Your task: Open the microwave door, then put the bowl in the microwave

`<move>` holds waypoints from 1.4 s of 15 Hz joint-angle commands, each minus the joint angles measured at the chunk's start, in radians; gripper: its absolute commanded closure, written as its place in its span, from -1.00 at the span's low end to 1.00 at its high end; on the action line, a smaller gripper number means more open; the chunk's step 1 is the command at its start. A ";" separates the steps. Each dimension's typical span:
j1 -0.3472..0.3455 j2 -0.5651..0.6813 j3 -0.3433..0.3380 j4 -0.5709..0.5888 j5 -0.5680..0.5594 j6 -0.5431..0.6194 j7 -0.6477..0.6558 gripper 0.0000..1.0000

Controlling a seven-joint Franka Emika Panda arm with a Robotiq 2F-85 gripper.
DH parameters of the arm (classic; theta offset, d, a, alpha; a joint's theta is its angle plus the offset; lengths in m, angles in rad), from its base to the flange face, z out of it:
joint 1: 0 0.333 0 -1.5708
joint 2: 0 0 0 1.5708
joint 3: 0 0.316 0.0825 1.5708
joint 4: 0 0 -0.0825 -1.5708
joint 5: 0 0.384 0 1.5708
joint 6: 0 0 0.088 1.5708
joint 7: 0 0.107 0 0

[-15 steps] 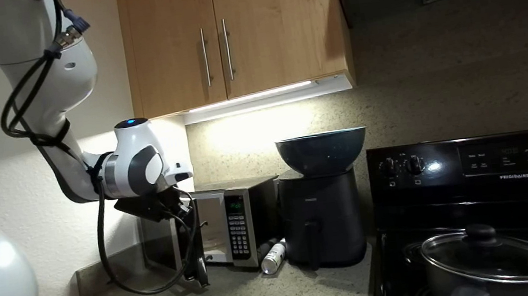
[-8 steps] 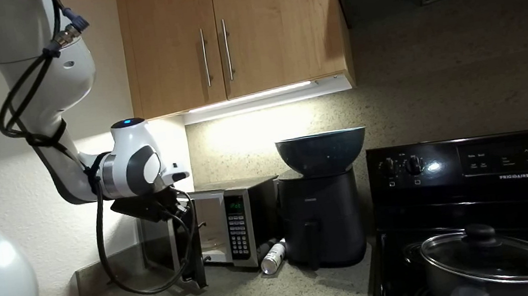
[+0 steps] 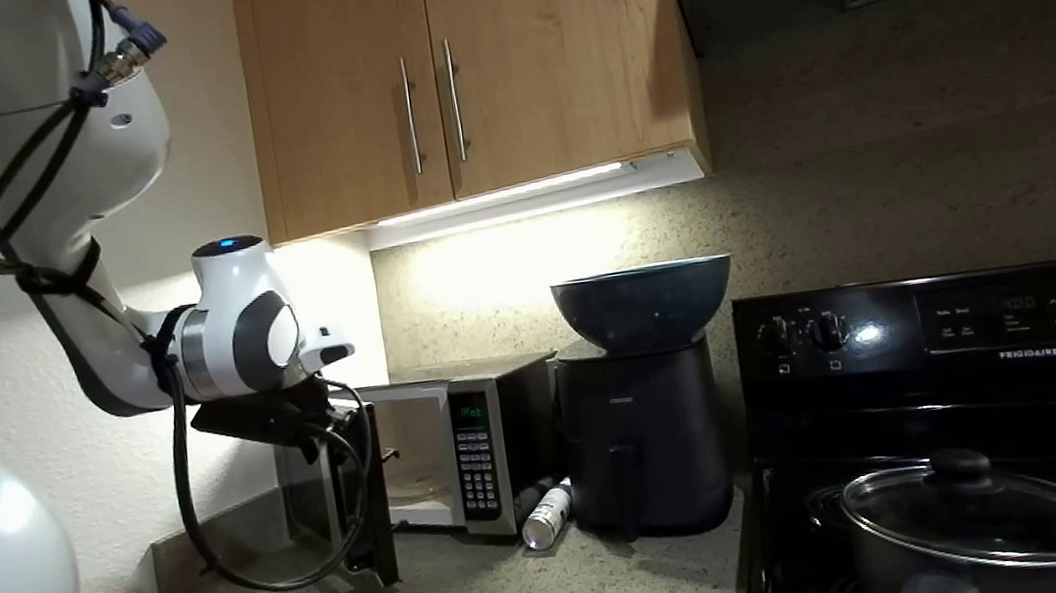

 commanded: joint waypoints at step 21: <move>0.055 0.029 -0.292 0.050 -0.423 0.119 0.392 -1.00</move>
